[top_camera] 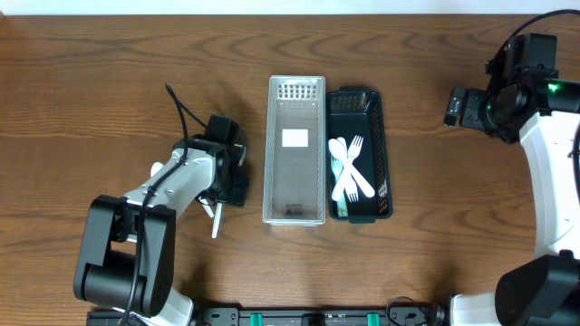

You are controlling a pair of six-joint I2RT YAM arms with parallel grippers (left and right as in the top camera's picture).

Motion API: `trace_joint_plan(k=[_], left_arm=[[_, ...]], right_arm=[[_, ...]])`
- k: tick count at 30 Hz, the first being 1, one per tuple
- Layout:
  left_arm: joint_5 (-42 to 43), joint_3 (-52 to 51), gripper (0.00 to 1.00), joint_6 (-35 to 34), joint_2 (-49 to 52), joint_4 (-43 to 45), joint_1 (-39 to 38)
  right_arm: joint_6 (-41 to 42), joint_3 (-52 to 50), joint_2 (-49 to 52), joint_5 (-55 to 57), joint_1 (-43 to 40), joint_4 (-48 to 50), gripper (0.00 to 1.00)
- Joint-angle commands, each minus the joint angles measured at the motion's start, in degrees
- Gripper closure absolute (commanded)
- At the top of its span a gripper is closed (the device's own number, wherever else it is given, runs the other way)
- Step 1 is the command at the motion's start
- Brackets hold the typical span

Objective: Pack container
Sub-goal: 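Lower the left gripper onto a white spoon and grasp it, then carry the spoon right and drop it into the white tray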

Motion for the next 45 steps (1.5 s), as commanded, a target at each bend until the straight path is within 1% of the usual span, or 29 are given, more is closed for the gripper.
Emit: trace_joint_plan(k=[1,3,5,7,8,9,15,18,20,23,25,29,32,33,37,39,41,45], left_arm=[[0.17,0.39,0.43,0.07,1.31,-0.39,-0.02],[0.17,0.39,0.50,0.07,1.31,-0.39,-0.02],[0.17,0.39,0.62,0.07,1.31,-0.37,-0.02],[0.15,0.39,0.66,0.07,1.31,-0.37,-0.02],[0.15,0.39,0.72,0.07,1.31,-0.37,-0.02],[0.13,0.39,0.75,0.07,1.31,-0.37,-0.02],[0.13,0.42,0.81,0.09,1.31,-0.33,-0.02],[0.13,0.42,0.81,0.07,1.31,-0.28,-0.02],[0.11,0.42,0.88,0.09,1.29,-0.13,-0.02],[0.09,0.42,0.92,0.07,1.22,0.20,-0.02],[0.04,0.44,0.94,0.07,1.14,0.52,-0.02],[-0.35,1.31,0.94,0.07,1.03,0.35,-0.02],[-0.35,3.28,0.94,0.02,0.24,-1.73,-0.02],[-0.35,4.83,0.93,0.02,-0.37,-3.48,-0.02],[-0.55,12.35,0.94,-1.44,-3.43,-11.19,-0.04],[-0.52,16.98,0.94,-4.00,-5.38,-15.06,-0.04],[-0.50,22.82,0.94,-8.35,-7.63,-19.41,-0.79],[-0.33,30.16,0.94,-18.18,-9.57,-23.02,-4.81]], right_arm=[[-0.87,-0.26,-0.04,-0.20,-0.15,-0.09,0.01],[-0.87,-0.26,-0.04,-0.20,-0.15,-0.09,0.01],[-0.87,-0.26,-0.04,-0.20,-0.15,-0.09,0.01],[-0.87,-0.26,-0.04,-0.20,-0.15,-0.11,0.01],[-0.87,-0.26,-0.04,-0.20,-0.15,-0.11,0.01],[-0.87,-0.26,-0.04,-0.20,-0.15,-0.11,0.01],[-0.87,-0.26,-0.04,-0.17,-0.15,-0.09,0.01],[-0.87,-0.26,-0.04,-0.17,-0.15,-0.09,0.01],[-0.87,-0.26,-0.04,-0.17,-0.15,-0.09,0.01],[-0.87,-0.26,-0.04,-0.20,-0.15,-0.11,0.01],[-0.90,-0.26,-0.04,-0.17,-0.15,-0.11,0.01],[-1.09,-0.26,-0.04,-0.20,-0.15,-0.11,0.01],[-1.09,-0.26,-0.04,-0.20,-0.15,-0.11,0.01],[-1.09,-0.26,-0.04,-0.20,-0.15,-0.11,0.01],[-1.07,-0.26,-0.04,-0.20,-0.15,-0.11,0.01],[-1.07,-0.26,-0.04,-0.20,-0.15,-0.09,0.01],[-1.07,-0.26,-0.04,-0.20,-0.15,-0.07,0.01],[-1.07,-0.26,-0.04,-0.20,-0.15,-0.02,0.01]])
